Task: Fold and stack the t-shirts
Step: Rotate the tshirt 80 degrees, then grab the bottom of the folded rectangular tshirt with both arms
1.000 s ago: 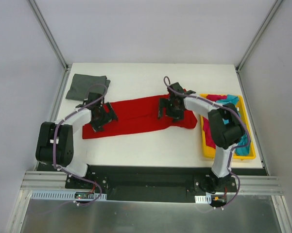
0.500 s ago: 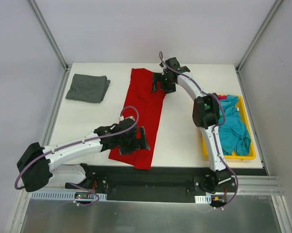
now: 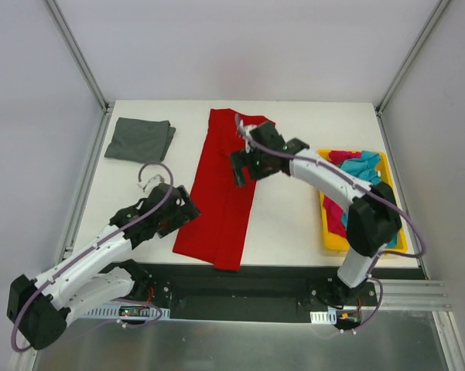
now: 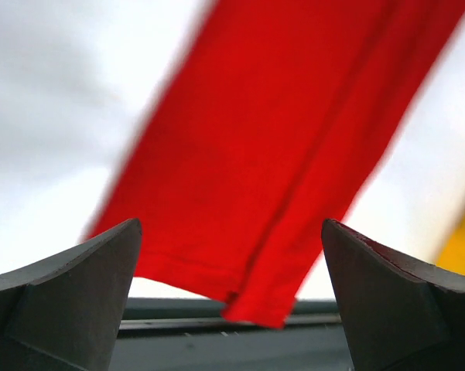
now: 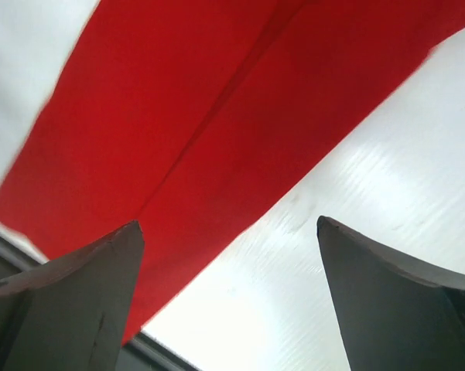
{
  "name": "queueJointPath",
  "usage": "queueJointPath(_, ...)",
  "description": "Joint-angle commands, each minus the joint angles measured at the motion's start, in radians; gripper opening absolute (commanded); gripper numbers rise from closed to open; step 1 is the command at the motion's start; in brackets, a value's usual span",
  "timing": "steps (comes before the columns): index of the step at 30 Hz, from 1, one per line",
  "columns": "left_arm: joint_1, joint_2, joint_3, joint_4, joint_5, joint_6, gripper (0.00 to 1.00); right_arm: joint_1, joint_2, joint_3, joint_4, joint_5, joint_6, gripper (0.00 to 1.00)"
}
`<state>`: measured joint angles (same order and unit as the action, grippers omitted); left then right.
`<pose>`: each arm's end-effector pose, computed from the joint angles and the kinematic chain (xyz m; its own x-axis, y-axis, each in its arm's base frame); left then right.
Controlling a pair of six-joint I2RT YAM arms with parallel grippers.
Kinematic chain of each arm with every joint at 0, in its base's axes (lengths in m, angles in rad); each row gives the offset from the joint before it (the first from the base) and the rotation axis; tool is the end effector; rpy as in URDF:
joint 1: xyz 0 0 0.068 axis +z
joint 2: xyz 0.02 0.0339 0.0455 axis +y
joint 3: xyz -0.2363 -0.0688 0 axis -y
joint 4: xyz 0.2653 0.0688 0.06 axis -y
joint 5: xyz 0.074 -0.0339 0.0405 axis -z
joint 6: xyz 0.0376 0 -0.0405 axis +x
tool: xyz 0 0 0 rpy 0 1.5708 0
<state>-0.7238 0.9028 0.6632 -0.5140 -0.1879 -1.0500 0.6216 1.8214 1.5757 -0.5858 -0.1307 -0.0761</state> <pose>0.1744 -0.1447 0.2184 -0.7309 -0.4913 -0.4737 -0.1718 0.8042 -0.5690 0.3431 0.2518 0.2539 -0.5497 -0.4865 -0.6791 -0.6925 0.7200 0.0448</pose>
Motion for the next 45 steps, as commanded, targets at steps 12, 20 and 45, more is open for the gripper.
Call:
queueJointPath(12, 0.228, -0.068, -0.251, -0.077, 0.176, 0.018, 0.79, 0.601, -0.33, -0.62, 0.319, 0.092, -0.205, 0.96)
queueJointPath(20, 0.228, -0.036, -0.287, -0.055, 0.162, -0.002, 0.68, 0.714, -0.237, -0.577, 0.268, 0.109, -0.254, 0.82)
queueJointPath(45, 0.228, -0.042, -0.323, 0.003, 0.234, -0.018, 0.0, 0.745, -0.161, -0.572, 0.219, 0.221, -0.185, 0.21)
